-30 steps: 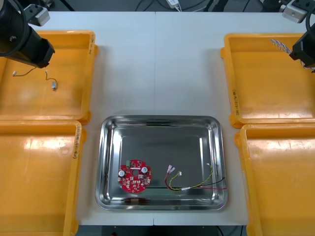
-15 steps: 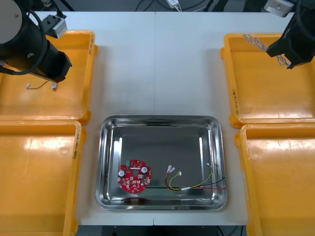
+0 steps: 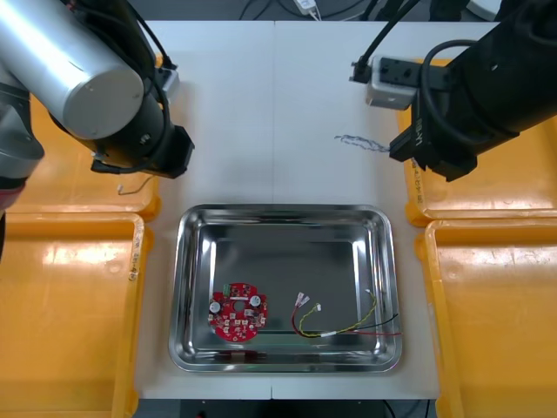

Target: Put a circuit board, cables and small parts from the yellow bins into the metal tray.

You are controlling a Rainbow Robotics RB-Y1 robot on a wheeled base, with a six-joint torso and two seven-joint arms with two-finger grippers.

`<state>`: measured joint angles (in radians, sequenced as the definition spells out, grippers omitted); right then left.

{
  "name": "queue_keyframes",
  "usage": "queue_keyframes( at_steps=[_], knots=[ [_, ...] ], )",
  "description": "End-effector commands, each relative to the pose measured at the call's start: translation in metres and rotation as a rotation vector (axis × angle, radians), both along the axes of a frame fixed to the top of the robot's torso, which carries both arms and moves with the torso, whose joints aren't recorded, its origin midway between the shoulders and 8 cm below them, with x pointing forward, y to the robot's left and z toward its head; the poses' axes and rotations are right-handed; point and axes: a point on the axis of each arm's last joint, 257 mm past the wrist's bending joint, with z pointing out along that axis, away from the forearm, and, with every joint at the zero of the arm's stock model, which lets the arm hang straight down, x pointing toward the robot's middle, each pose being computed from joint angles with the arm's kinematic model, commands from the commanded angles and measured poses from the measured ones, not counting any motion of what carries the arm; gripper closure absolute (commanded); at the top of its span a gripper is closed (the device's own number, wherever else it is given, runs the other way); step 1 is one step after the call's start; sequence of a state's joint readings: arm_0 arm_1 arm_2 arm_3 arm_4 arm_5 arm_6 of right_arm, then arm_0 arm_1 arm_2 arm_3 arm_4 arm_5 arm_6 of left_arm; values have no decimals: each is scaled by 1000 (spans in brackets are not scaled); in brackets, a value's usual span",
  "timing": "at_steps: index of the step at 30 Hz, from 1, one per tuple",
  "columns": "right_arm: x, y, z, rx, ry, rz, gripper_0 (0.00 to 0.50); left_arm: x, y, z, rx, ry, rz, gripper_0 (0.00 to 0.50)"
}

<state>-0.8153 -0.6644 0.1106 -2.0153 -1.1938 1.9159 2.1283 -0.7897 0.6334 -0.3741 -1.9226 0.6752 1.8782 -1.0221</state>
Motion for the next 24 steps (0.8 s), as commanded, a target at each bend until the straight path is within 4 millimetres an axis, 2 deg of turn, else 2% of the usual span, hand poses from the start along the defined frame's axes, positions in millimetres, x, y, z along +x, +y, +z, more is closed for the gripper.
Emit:
queue_keyframes(
  at_steps=[1,6,15,20,24],
  knots=[
    [-19,27,-17,-39,27,84,500,-16,-33,-20,-84,18,95,500],
    [-31,41,-43,-99,57,134,500,-28,-52,-41,-128,33,111,500],
    [-38,62,-82,-74,82,153,500,-42,-62,-73,-116,40,110,500],
    [-37,63,-96,-53,81,141,500,-43,-66,-85,-139,35,121,500],
    [-29,54,-107,-91,44,121,500,-46,-75,-93,-170,38,120,500]
  ],
)
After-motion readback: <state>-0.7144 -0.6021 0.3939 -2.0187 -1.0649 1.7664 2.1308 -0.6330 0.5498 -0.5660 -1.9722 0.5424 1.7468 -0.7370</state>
